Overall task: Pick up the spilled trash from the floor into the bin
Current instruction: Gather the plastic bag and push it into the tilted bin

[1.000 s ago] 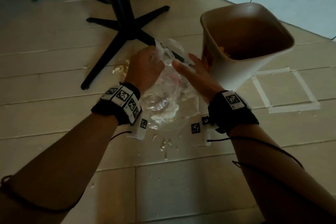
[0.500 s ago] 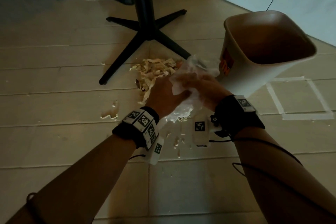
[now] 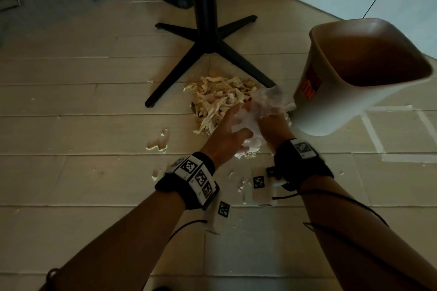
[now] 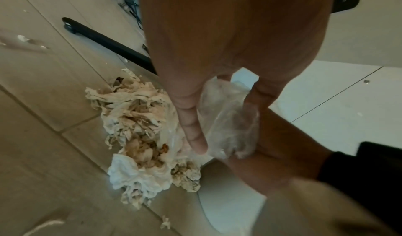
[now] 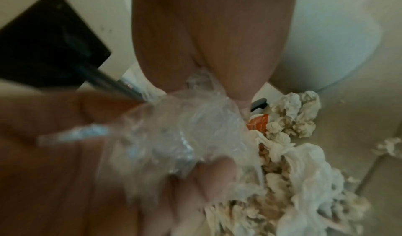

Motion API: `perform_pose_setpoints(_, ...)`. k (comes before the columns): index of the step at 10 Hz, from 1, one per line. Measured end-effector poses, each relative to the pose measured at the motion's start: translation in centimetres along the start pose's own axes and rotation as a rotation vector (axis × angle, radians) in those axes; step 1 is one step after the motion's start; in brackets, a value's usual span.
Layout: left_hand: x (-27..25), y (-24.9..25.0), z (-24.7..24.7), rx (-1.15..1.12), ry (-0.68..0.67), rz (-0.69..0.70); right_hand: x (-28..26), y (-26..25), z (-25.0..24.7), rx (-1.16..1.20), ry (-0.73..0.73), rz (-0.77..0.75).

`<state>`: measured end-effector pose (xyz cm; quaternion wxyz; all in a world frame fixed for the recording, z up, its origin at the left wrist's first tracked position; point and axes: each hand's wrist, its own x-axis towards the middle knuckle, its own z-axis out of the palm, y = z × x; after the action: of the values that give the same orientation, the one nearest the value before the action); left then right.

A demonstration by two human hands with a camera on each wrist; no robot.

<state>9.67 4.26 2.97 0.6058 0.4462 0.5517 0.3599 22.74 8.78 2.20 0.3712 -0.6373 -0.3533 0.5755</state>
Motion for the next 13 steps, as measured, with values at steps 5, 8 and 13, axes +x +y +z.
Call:
perform_pose_setpoints(5, -0.6, -0.1, -2.3, -0.017, 0.187, 0.158, -3.3, 0.3, 1.1, -0.035, -0.475, -0.071)
perform_pose_setpoints(8, -1.4, -0.3, -1.4, 0.06, 0.163, 0.297, -3.3, 0.1, 3.0, 0.13, -0.435, -0.055)
perform_pose_setpoints(13, -2.8, -2.8, 0.9, 0.459, 0.32, 0.488, -1.5, 0.2, 1.7, -0.289, 0.0, -0.348)
